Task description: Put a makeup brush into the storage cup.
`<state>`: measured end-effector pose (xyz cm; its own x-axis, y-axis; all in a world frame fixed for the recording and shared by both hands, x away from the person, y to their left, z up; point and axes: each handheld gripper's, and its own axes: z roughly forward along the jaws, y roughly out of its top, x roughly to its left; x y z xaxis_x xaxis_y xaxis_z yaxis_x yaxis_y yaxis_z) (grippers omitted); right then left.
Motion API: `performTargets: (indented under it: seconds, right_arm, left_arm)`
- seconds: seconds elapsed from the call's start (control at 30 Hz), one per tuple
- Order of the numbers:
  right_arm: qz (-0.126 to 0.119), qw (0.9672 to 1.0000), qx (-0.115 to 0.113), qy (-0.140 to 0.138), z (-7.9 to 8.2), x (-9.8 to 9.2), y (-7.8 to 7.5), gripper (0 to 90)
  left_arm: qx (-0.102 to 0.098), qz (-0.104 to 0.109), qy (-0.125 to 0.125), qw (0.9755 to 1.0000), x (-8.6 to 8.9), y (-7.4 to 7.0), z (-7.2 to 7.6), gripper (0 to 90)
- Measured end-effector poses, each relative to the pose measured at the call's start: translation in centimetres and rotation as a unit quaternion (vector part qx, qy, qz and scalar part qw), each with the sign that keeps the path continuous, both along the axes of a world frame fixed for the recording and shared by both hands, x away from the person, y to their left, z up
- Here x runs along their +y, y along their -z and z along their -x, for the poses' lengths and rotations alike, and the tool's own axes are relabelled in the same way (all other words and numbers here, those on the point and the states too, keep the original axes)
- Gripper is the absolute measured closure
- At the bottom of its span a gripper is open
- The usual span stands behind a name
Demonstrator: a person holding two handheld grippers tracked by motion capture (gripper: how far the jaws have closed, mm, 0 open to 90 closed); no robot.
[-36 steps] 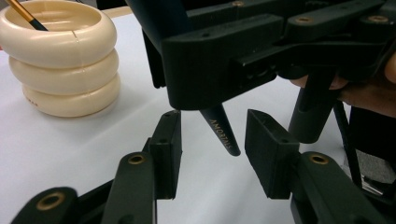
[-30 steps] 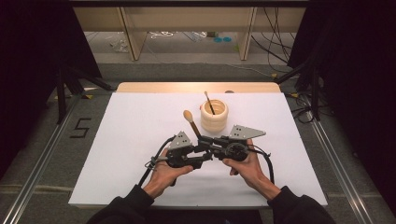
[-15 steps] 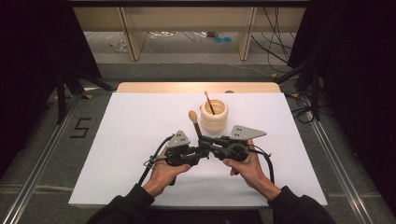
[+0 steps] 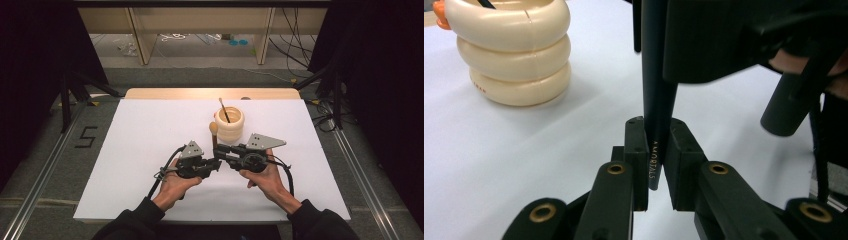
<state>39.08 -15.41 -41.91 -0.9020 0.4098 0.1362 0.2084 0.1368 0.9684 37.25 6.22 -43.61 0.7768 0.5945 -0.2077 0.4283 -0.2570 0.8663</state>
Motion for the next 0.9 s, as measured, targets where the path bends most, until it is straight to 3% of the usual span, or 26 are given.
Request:
performTargets:
  seconds: [0.13,0.17,0.2,0.3,0.37,0.5,0.8,0.83,0.9]
  right_arm:
    - [-0.003,1.0000,-0.005,-0.001,0.02,0.21,0.06,72.9]
    - [0.006,1.0000,-0.006,-0.004,0.04,0.15,-0.02,73.3]
    - [0.006,0.9998,-0.017,-0.003,-0.03,0.16,-0.04,73.6]
    - [0.011,0.9999,-0.007,-0.006,0.15,0.27,-0.05,75.2]
    - [0.010,0.9997,-0.020,-0.007,-0.02,0.30,0.00,76.3]
    - [0.014,0.9997,-0.016,-0.010,-0.01,0.32,0.05,77.9]
    - [0.019,0.9997,-0.009,-0.010,0.01,0.24,-0.06,78.3]
    - [0.010,0.9999,-0.007,-0.008,0.02,0.31,0.00,78.3]
    - [0.008,0.9999,0.007,-0.010,0.06,0.26,-0.04,78.4]
  left_arm:
    - [-0.005,-0.019,0.002,0.9998,-0.18,0.21,0.06,81.2]
    - [-0.003,-0.020,0.006,0.9998,-0.17,0.21,0.04,81.2]
    - [-0.006,-0.022,0.002,0.9997,-0.20,0.24,0.08,81.2]
    - [-0.007,-0.028,0.007,0.9996,-0.20,0.18,0.12,81.2]
    - [-0.015,-0.037,0.005,0.9992,-0.29,0.18,0.20,81.2]
    - [-0.022,-0.051,0.008,0.9984,-0.39,0.18,0.26,81.2]
    - [-0.028,-0.049,0.010,0.9984,-0.49,0.21,0.28,80.8]
    - [-0.028,-0.047,0.010,0.9984,-0.51,0.21,0.28,80.5]
    - [-0.025,-0.043,0.012,0.9987,-0.51,0.16,0.26,74.4]
